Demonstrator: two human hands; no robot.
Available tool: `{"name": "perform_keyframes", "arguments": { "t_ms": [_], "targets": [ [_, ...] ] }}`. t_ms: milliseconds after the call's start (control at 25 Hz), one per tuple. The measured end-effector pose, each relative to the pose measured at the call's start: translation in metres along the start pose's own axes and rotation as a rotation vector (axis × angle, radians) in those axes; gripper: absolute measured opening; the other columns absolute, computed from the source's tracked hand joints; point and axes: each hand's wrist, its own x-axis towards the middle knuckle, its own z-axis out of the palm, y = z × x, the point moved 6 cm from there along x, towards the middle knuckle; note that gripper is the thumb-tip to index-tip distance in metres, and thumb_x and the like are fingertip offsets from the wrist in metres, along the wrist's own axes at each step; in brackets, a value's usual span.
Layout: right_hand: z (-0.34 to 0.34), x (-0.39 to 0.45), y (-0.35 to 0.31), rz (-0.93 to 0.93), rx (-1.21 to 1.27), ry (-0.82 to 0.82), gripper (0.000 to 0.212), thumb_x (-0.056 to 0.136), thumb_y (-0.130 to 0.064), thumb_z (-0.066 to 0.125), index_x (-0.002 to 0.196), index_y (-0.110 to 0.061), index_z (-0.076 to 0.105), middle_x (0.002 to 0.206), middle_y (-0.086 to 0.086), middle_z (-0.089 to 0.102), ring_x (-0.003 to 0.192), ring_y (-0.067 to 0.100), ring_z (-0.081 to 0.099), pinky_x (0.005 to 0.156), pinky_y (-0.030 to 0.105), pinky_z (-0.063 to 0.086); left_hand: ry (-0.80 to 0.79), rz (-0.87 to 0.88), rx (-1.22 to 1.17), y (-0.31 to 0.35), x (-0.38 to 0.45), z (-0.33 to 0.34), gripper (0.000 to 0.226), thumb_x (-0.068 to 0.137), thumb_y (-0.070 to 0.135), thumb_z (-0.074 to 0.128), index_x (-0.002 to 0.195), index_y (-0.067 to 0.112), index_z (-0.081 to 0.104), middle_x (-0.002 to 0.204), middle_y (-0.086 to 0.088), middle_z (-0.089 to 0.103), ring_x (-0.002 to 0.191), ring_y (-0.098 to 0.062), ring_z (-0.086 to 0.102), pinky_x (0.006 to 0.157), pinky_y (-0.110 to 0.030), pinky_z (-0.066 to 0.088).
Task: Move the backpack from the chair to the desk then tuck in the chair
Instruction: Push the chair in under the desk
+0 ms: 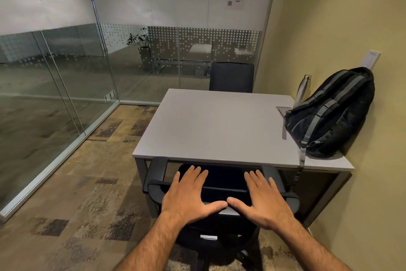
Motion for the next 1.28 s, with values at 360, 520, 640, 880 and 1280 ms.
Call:
{"name": "perform_keyframes", "arguments": {
  "t_ms": [360,520,640,880,1280],
  "targets": [
    [0.002,-0.02,-0.011,-0.017,-0.039,-0.012,0.13,0.066,-0.103,-0.002,0.162,-0.016,0.004,0.172,0.005,0.001,0.158,0.019,-0.007,0.126,0.046,-0.008,0.019,-0.058,0.05,-0.004,-0.028,0.006,0.126,0.063,0.106,0.011,0.161,0.026,0.008,0.172,0.002,0.006,0.157,-0.015,-0.005,0.128,-0.05,-0.002],
    [-0.007,-0.027,-0.01,-0.017,-0.031,0.015,0.13,0.066,-0.103,0.0,0.163,-0.015,0.005,0.172,0.004,0.002,0.158,0.018,-0.008,0.128,0.046,-0.005,0.027,-0.04,0.035,0.004,-0.027,0.001,0.128,0.062,0.106,0.013,0.161,0.026,0.006,0.172,0.003,0.006,0.157,-0.014,-0.006,0.128,-0.049,-0.002],
    [-0.006,-0.025,-0.014,-0.031,-0.024,0.01,0.128,0.068,-0.102,0.003,0.163,-0.017,0.006,0.172,0.004,0.003,0.158,0.018,-0.007,0.128,0.047,-0.005,0.014,-0.043,0.039,0.0,-0.027,0.0,0.129,0.061,0.107,0.013,0.161,0.026,0.006,0.172,0.002,0.006,0.157,-0.014,-0.007,0.128,-0.05,-0.002],
    [-0.003,-0.013,-0.008,-0.032,-0.019,0.026,0.126,0.069,-0.103,0.004,0.163,-0.019,0.005,0.172,0.002,0.002,0.158,0.017,-0.008,0.127,0.045,-0.007,0.029,-0.042,0.029,-0.002,-0.017,0.002,0.13,0.059,0.107,0.011,0.162,0.026,0.005,0.172,0.002,0.007,0.157,-0.014,-0.006,0.128,-0.05,-0.002],
    [0.003,-0.011,-0.007,-0.047,-0.011,0.053,0.123,0.071,-0.102,0.007,0.163,-0.02,-0.003,0.172,0.002,-0.006,0.156,0.016,-0.014,0.125,0.045,-0.015,0.01,-0.057,0.009,-0.001,-0.018,0.006,0.129,0.061,0.106,0.015,0.161,0.026,-0.005,0.172,0.002,-0.006,0.157,-0.015,-0.011,0.127,-0.05,-0.005]
  ]
}}
